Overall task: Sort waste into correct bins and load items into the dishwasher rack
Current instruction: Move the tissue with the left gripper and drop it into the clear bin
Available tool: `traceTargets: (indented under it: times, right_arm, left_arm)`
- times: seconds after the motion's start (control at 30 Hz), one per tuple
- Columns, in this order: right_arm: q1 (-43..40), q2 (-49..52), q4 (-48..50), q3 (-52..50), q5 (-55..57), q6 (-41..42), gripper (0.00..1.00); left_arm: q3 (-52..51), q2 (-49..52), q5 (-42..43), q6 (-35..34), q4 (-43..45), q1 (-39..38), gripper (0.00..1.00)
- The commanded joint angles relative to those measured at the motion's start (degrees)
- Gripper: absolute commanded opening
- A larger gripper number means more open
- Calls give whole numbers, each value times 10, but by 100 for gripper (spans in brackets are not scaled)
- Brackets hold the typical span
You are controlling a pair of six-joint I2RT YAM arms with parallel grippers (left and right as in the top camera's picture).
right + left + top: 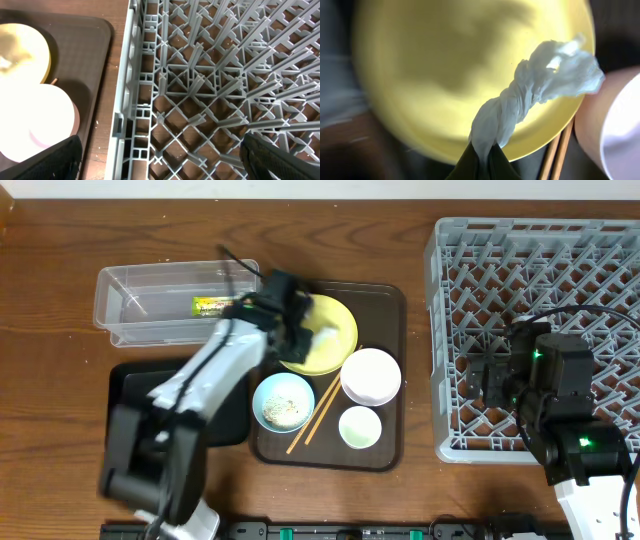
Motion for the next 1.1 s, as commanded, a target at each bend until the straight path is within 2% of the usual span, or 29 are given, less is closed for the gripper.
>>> traceTargets:
  times: [0.0,0.23,0.37,0.43,0.5,0.6,0.83,1.07]
  right_arm:
    - [-5,-2,-1,13,-2,0,99]
    - [-5,-1,0,13,-2,0,99]
    - [-5,-1,-1,13,-2,0,99]
    - [-5,-1,-1,13,-2,0,99]
    - [-5,-2,-1,13,-2,0,99]
    - [-5,-1,-1,13,-2,0,99]
    - [-5,-1,-1,13,-2,0,99]
    - [-5,-1,0,13,-2,0,99]
  left_arm:
    - [11,-66,-29,-25,3,49,6]
    - [11,-109,-30,-25,52,161,17]
    - [10,-92,-31,-25,81,205,17]
    - [10,-83,-31,-25,90,220,25]
    - [10,-78,-31,-25,92,231,47]
    - [10,-79,-31,-25,93,243,64]
    - [10,-110,-12,-25,71,235,65]
    - [10,-155,-9,-36,-70,166,65]
